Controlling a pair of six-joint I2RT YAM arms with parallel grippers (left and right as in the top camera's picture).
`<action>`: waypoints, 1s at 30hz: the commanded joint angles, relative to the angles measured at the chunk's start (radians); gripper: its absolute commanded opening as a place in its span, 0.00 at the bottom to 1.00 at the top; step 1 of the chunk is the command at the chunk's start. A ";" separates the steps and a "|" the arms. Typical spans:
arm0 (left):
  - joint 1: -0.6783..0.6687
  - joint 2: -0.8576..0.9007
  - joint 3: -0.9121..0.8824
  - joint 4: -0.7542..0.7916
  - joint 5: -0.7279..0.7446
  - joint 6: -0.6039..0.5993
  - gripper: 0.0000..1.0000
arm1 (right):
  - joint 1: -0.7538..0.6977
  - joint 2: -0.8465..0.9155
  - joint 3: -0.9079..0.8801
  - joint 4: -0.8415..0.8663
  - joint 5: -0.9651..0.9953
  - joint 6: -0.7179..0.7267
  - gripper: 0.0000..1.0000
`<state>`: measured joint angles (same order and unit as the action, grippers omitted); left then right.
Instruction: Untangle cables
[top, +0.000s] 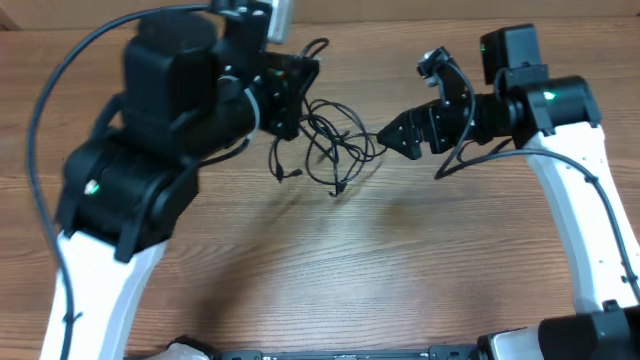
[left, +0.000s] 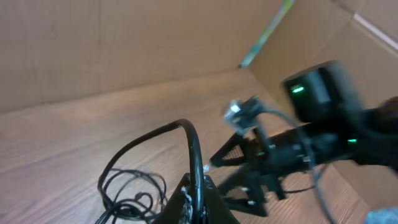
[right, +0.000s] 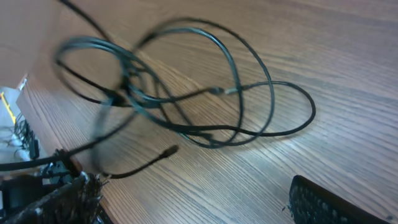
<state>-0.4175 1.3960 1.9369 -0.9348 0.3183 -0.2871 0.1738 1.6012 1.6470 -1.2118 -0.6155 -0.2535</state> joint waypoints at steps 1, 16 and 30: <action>0.021 -0.060 0.017 0.011 -0.005 -0.017 0.04 | 0.048 0.014 -0.004 0.012 0.001 -0.038 0.95; 0.033 -0.097 0.018 -0.010 -0.016 -0.024 0.04 | 0.300 0.032 -0.004 0.148 0.020 -0.432 0.84; 0.033 -0.097 0.111 -0.047 -0.050 -0.027 0.04 | 0.381 0.120 -0.004 0.164 0.023 -0.405 0.73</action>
<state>-0.3908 1.3167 2.0140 -0.9764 0.2977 -0.3004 0.5453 1.6962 1.6470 -1.0512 -0.5941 -0.6685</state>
